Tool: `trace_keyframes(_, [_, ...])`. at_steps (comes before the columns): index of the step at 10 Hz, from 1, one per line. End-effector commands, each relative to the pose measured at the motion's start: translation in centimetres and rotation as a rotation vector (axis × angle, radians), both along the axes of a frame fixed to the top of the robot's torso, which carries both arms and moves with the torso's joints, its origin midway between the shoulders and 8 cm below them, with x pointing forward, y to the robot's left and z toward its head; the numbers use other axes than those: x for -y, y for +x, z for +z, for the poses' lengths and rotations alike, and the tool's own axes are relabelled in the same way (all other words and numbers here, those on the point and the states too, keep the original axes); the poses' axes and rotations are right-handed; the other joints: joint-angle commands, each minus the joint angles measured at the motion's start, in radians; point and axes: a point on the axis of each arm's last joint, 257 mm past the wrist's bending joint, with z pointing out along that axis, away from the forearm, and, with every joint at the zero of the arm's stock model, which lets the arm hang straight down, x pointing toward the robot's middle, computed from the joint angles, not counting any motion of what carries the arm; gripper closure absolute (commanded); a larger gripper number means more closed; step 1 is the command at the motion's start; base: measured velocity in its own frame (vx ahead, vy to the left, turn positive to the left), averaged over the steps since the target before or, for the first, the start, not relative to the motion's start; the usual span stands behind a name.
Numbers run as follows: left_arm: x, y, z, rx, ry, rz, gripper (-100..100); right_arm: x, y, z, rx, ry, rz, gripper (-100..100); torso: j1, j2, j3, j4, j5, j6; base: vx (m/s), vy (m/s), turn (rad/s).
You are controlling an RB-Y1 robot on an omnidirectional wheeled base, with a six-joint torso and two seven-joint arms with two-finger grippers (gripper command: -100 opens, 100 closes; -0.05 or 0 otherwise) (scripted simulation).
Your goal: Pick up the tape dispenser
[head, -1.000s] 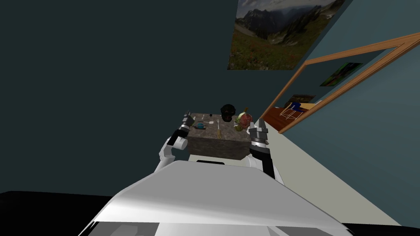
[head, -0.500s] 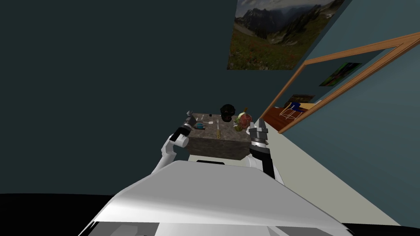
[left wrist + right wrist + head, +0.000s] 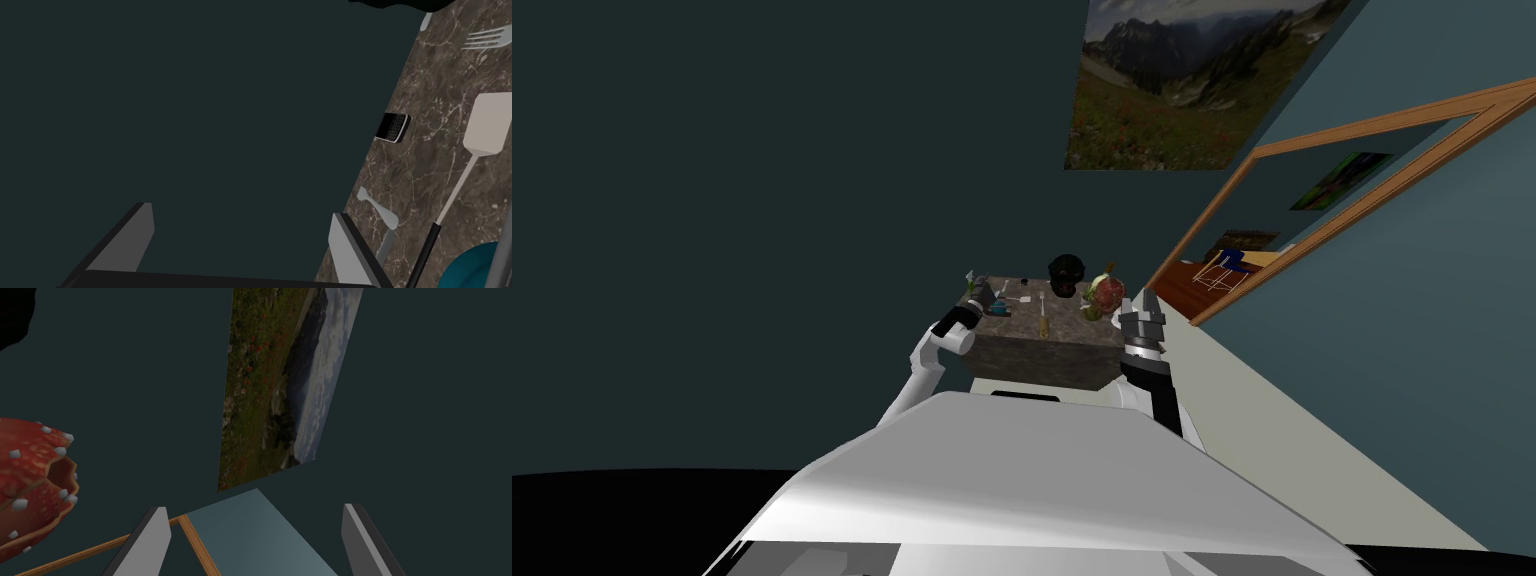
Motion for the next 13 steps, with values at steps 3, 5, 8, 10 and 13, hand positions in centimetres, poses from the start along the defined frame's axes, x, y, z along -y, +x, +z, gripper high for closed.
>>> trace_keyframes(3, [1.2,1.3,-2.4,-0.116,-0.004,-0.039,-100,0.0,0.0,0.0,0.000,0.000,0.000,0,0.000,0.000,0.000,0.000,0.000,0.000,0.000,-0.016,-0.001])
trace_keyframes(5, [1.6,1.8,-3.7,-0.177,-0.003,-0.052,-100,0.0,0.0,0.0,0.000,0.000,0.000,0,0.000,0.000,0.000,0.000,0.000,0.000,0.005,-0.016,-0.001])
trace_keyframes(8, [1.9,2.1,-5.5,-0.263,0.007,-0.060,-100,0.0,0.0,0.0,0.000,0.000,0.000,0,0.000,-0.001,0.000,0.000,0.000,0.000,0.006,-0.014,-0.002])
trace_keyframes(10, [2.1,2.5,-6.5,-0.314,0.008,-0.068,-100,0.0,0.0,0.0,0.000,0.000,0.000,0,0.000,0.000,0.000,0.000,0.000,0.000,0.007,-0.007,-0.001])
trace_keyframes(13, [2.1,2.6,-8.3,-0.399,0.019,-0.068,-100,0.0,0.0,0.0,0.000,0.000,0.000,0,0.000,-0.001,0.000,0.000,0.000,0.000,0.009,-0.015,-0.002])
